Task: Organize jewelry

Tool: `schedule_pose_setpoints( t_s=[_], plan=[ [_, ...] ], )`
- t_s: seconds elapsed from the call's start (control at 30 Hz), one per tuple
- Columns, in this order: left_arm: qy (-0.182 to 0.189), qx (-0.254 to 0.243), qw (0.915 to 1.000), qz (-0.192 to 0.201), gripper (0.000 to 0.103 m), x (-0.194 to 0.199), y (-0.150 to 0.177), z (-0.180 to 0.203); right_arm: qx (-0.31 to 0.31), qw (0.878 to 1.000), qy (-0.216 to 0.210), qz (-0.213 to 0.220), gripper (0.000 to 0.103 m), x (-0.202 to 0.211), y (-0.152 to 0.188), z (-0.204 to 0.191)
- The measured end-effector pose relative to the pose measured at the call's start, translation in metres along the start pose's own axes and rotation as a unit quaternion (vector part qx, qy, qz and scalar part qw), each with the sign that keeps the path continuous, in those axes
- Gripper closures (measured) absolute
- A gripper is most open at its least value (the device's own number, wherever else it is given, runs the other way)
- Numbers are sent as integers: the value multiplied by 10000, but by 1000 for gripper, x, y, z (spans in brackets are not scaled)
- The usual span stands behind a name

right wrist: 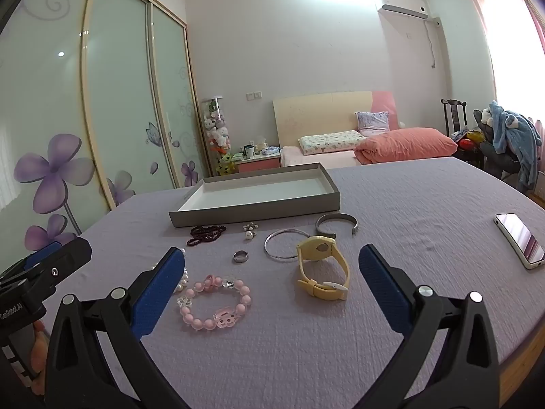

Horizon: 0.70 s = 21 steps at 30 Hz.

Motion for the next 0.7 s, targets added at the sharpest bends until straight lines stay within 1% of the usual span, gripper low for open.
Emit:
schedule_pose_setpoints(
  t_s=[0.7],
  plan=[
    [-3, -9, 10000, -4, 4, 0, 0, 0, -13, 10000, 0, -28, 2, -1, 1, 0]
  ],
)
Point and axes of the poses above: each gripper's, at about its wrist camera, not at the fingertips, and x roughly against the way its jaws point, z to its right, y to its underside, the point moved 6 cm from there along -x, roughly the way its jaws point, and after that the axes turned 1 degree about -x, right-handed, at the moved point
